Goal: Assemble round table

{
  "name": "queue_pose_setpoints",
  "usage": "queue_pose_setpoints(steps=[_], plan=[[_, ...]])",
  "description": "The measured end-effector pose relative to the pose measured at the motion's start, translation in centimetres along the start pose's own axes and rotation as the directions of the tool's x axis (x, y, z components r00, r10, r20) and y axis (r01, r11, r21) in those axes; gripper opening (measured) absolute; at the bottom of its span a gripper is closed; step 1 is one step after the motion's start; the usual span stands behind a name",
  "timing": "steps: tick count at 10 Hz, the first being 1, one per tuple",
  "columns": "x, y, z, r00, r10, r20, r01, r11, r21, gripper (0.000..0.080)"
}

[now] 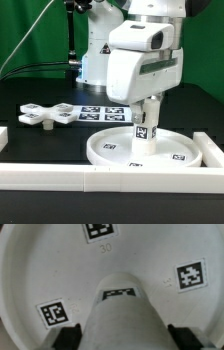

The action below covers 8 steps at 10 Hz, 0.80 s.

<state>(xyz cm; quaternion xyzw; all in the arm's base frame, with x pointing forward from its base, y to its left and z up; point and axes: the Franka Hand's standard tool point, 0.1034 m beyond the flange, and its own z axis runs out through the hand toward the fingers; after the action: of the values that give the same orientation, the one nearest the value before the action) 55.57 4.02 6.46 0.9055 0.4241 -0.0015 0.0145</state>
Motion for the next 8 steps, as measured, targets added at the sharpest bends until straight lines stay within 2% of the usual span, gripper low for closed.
queue_pose_setpoints(steps=[2,3,6,8], plan=[[0.00,0.00,0.00,0.995,0.097,0.000,-0.097,0.995,0.000,0.0407],[-0.02,-0.02,0.00,0.977,0.214,-0.003,-0.214,0.977,0.006,0.0407],[-0.16,-0.19,0.03,0.825,0.565,0.007,-0.565,0.824,0.030,0.0407],[-0.13,-0.21,0.02,0.722,0.692,0.010,-0.692,0.721,0.029,0.0408]])
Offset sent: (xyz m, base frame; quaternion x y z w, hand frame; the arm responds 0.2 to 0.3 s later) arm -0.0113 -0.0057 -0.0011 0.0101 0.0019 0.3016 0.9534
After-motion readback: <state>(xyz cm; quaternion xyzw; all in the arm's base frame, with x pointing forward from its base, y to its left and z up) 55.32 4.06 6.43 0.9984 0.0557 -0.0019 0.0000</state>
